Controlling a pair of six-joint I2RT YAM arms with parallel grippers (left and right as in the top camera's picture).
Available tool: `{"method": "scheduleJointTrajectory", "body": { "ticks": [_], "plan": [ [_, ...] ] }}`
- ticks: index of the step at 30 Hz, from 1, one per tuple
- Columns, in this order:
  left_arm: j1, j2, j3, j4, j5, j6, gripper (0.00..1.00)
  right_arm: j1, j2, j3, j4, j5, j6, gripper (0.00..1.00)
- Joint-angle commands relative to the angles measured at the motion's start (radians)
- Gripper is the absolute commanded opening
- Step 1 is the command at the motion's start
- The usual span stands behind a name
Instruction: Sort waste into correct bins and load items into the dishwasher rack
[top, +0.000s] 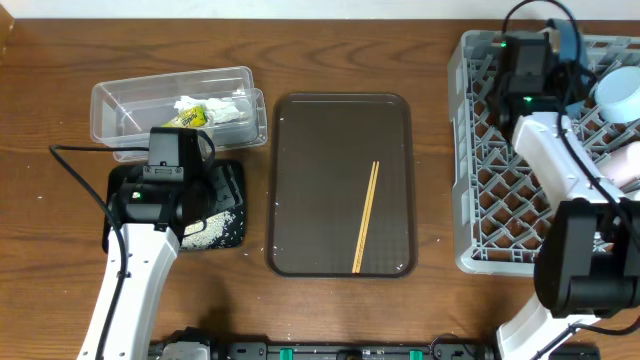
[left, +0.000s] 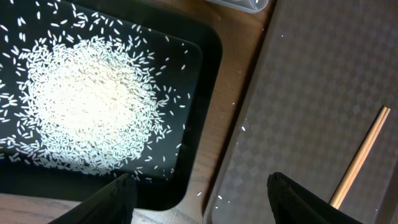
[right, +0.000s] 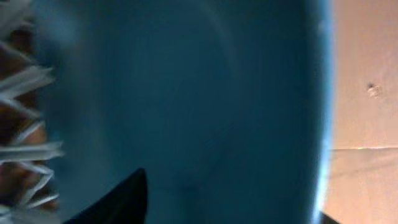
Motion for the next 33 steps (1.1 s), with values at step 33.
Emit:
{"method": "scheduleJointTrajectory", "body": {
  "ticks": [33],
  "plan": [
    [0.003,-0.002,0.005,0.008,-0.006,-0.005,0.7,0.34,-0.193,-0.011,-0.379,-1.105,0.483,0.74]
  ]
}}
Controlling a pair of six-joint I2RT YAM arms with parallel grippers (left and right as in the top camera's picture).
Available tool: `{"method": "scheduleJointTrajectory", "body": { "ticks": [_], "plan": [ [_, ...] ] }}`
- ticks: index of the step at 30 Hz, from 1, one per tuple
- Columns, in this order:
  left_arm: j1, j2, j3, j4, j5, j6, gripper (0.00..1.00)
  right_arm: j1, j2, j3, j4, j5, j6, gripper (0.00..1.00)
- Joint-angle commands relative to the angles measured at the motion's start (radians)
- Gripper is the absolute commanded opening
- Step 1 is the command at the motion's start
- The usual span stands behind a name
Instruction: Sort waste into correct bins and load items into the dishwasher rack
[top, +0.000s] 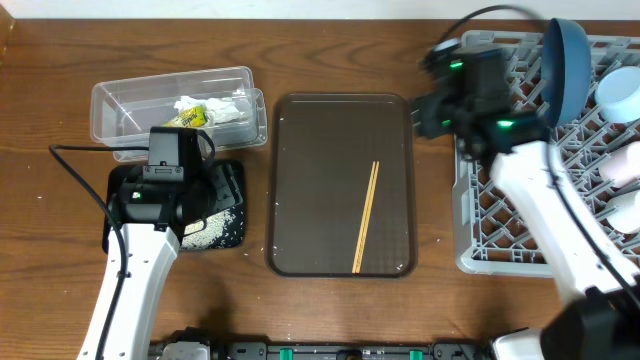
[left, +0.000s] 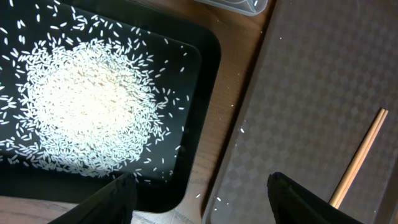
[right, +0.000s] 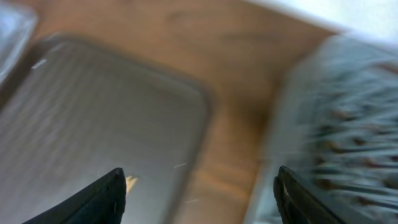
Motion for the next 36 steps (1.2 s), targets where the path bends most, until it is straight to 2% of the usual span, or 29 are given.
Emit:
{"method": "scheduleJointTrajectory", "body": {
  "ticks": [1,9,12,15,18,24,36],
  "plan": [
    [0.003,-0.002,0.005,0.001,-0.006,-0.002,0.7,0.078,0.072,-0.002,-0.022,-0.053,0.042,0.72],
    [0.003,-0.002,0.005,0.0,-0.006,-0.002,0.71,0.183,0.258,-0.002,-0.151,-0.053,0.333,0.53],
    [0.003,-0.002,0.005,0.001,-0.006,-0.002,0.7,0.201,0.301,-0.003,-0.208,-0.061,0.412,0.53],
    [0.003,-0.002,0.005,0.001,-0.006,-0.002,0.71,0.22,0.314,-0.003,-0.232,-0.094,0.42,0.51],
    [0.003,-0.002,0.005,0.001,-0.006,-0.002,0.7,0.239,0.314,-0.003,-0.261,-0.098,0.443,0.34],
    [0.003,-0.002,0.005,0.001,-0.006,-0.002,0.7,0.265,0.314,-0.02,-0.312,-0.066,0.515,0.36],
    [0.003,-0.002,0.005,-0.001,-0.006,-0.002,0.71,0.272,0.314,-0.115,-0.283,-0.041,0.58,0.37]
  ]
}}
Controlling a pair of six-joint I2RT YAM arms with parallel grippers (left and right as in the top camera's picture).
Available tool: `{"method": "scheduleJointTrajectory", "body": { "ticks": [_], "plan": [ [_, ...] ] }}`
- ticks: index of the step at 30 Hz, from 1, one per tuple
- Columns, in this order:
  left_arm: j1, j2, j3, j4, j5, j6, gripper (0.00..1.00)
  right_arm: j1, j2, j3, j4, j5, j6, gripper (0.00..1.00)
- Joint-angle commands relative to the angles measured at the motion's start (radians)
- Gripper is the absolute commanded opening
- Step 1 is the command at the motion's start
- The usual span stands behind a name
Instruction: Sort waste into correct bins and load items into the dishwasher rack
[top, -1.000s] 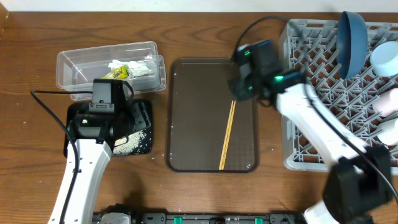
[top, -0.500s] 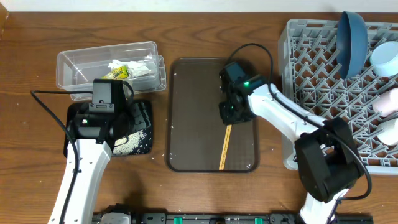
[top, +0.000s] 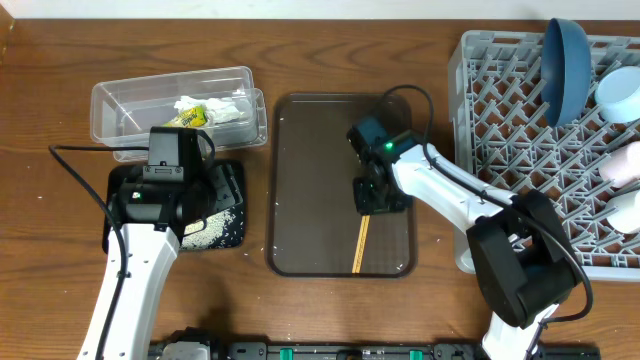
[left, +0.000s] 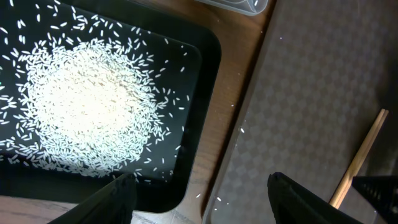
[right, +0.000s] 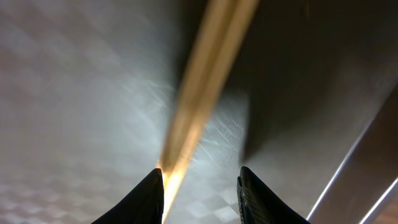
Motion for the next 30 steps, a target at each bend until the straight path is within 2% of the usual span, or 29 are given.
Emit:
{"method": "scheduleJointTrajectory", "body": {
  "ticks": [1,10,11,14,16,22,27,30],
  "plan": [
    [0.003,-0.002,0.005,-0.001,-0.006,-0.002,0.71,0.012,0.0,-0.048,0.025,0.016,0.039,0.37],
    [0.003,-0.002,0.005,0.001,-0.006,-0.002,0.71,0.012,0.0,-0.085,0.082,0.016,0.039,0.38],
    [0.003,-0.002,0.005,0.0,-0.006,-0.002,0.71,0.012,0.0,-0.085,0.083,0.016,0.039,0.34],
    [0.003,-0.002,0.005,0.0,-0.006,-0.002,0.71,0.012,0.0,-0.085,0.087,0.016,0.039,0.08],
    [0.003,-0.002,0.005,0.001,-0.006,-0.002,0.71,0.011,0.0,-0.085,0.091,0.022,0.039,0.01],
    [0.003,-0.002,0.005,0.0,-0.006,-0.002,0.71,-0.008,-0.001,-0.083,0.15,0.034,0.041,0.01],
    [0.003,-0.002,0.005,0.0,-0.006,-0.002,0.71,-0.069,-0.037,-0.021,0.129,0.027,-0.038,0.01],
    [0.003,-0.002,0.005,-0.003,-0.006,-0.002,0.71,-0.126,-0.091,0.039,0.074,0.026,-0.144,0.01]
  ]
}}
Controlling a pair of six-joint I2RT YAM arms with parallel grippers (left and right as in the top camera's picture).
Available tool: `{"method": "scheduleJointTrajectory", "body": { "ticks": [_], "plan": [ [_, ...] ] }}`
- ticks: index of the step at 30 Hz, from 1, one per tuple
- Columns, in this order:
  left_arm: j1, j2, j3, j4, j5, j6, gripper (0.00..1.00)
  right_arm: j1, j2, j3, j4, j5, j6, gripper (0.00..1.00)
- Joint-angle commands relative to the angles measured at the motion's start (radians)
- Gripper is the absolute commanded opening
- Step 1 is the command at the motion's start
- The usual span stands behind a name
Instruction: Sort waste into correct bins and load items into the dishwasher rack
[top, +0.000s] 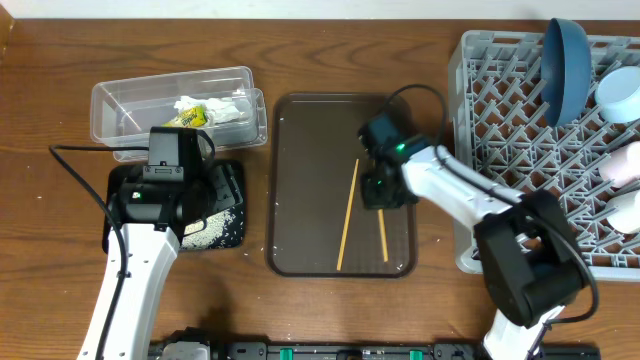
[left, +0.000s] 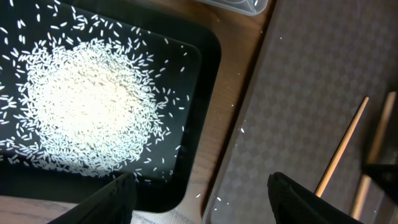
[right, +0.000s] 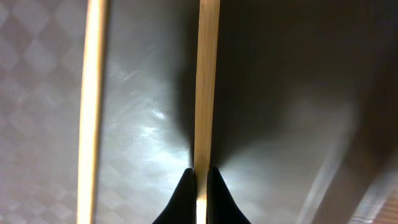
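Two wooden chopsticks lie on the dark brown tray (top: 300, 150). My right gripper (top: 381, 193) is down on the tray and shut on one chopstick (right: 205, 93), which also pokes out below it (top: 383, 238). The other chopstick (top: 347, 214) lies loose just to its left (right: 93, 112). My left gripper (left: 199, 196) hangs open over the gap between the black tray of rice (left: 93, 112) and the brown tray. The grey dishwasher rack (top: 500, 150) at right holds a blue bowl (top: 565, 60) and white cups.
A clear plastic bin (top: 175, 105) with wrappers sits at the back left. Loose rice grains dot the wood between the trays. The rack's left wall stands close to the right arm.
The right gripper's fingers stood open astride the chopsticks; now they are shut on one. The pair has split: one stick lies slanted to the left, the other is in the fingers.
The right gripper was at the rack against the blue bowl. Then it was off the rack, over the tray's far right corner, with the bowl standing in the rack. Then it straddled the chopsticks, and now grips one. The left arm has stayed still.
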Motion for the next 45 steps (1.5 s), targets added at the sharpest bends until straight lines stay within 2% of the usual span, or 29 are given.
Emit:
{"method": "scheduleJointTrajectory", "body": {
  "ticks": [1,5,8,15,25,27,31,34,38,42,45],
  "plan": [
    [0.003,-0.002,0.005,-0.002,-0.006,-0.002,0.71,-0.08,-0.093,0.085,-0.039,0.014,-0.152,0.01],
    [0.003,-0.002,0.005,-0.002,-0.006,-0.002,0.71,-0.182,-0.187,0.148,-0.114,0.022,-0.313,0.01],
    [0.003,-0.002,0.005,-0.002,-0.006,-0.002,0.71,-0.28,-0.245,0.158,-0.136,0.022,-0.371,0.01],
    [0.003,-0.002,0.005,-0.001,-0.006,-0.002,0.71,-0.454,-0.237,0.154,-0.197,0.022,-0.387,0.01],
    [0.003,-0.002,0.005,-0.002,-0.006,-0.002,0.71,-0.481,-0.121,0.152,-0.196,0.069,-0.39,0.02],
    [0.003,-0.002,0.005,-0.002,-0.006,-0.002,0.71,-0.481,-0.12,0.152,-0.192,0.074,-0.39,0.1],
    [0.003,-0.002,0.005,-0.002,-0.006,-0.002,0.71,-0.481,-0.14,0.177,-0.203,0.074,-0.39,0.32],
    [0.003,-0.002,0.005,-0.002,-0.005,-0.002,0.71,-0.477,-0.166,0.223,-0.219,0.044,-0.39,0.35],
    [0.003,-0.002,0.005,-0.002,-0.006,-0.002,0.71,-0.443,-0.212,0.272,-0.195,-0.097,-0.39,0.39],
    [0.003,-0.002,0.005,-0.002,-0.006,-0.002,0.71,-0.35,-0.216,0.271,-0.143,-0.147,-0.382,0.47],
    [0.003,-0.002,0.005,-0.002,-0.006,-0.002,0.71,-0.272,-0.201,0.253,-0.119,-0.146,-0.382,0.5]
  ]
}}
